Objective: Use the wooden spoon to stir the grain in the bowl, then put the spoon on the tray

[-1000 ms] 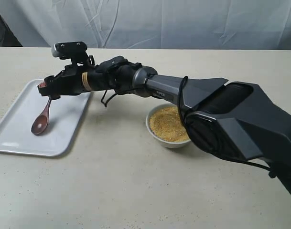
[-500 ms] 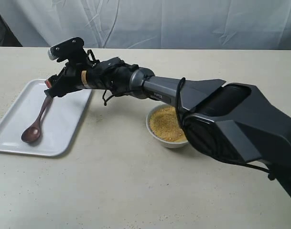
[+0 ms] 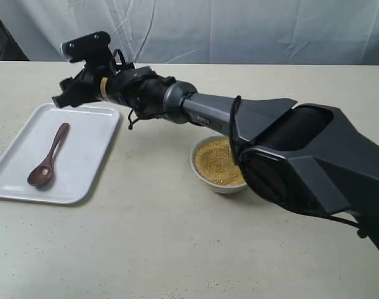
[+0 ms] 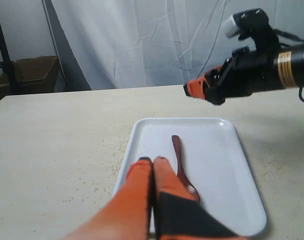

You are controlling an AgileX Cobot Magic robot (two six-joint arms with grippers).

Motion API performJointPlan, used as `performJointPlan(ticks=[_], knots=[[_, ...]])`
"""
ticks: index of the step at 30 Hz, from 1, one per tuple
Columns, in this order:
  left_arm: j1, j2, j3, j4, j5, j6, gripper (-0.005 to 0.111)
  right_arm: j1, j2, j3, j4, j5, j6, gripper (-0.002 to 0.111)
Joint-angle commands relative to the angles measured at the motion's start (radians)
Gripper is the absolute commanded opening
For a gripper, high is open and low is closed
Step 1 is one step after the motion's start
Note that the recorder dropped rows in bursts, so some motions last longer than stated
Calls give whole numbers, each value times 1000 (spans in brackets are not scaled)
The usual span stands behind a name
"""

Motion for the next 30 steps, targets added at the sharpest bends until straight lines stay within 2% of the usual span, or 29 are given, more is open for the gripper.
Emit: performJointPlan(ticks=[1,5,7,10,15,17,20,22,30], knots=[[-4,-5,2,2,-8,-4,0,-11,-110,-3,-58,-312,117,66],[-4,-5,2,2,-8,-4,0,-24,-162,-2,-66,-782,131,66],[-4,-5,2,2,-8,-4,0,-34,-172,-2,-66,-928,131,60],[-4,-5,2,2,-8,-4,0,-71,-175,-2,-66,-996,186,43],[-4,-5,2,2,-8,-4,0,-177,-175,5,-66,-1005,371,-2],[-4,-5,2,2,-8,-4,0,-225,-179,5,-66,-1017,431,0],[-4,-5,2,2,-8,-4,0,-289,-204,5,-66,-1151,431,0],[-4,-5,2,2,-8,-4,0,-313,-226,5,-66,-1152,431,-1],[-4,-5,2,2,-8,-4,0,-271,-361,8,-66,-1119,431,-1]])
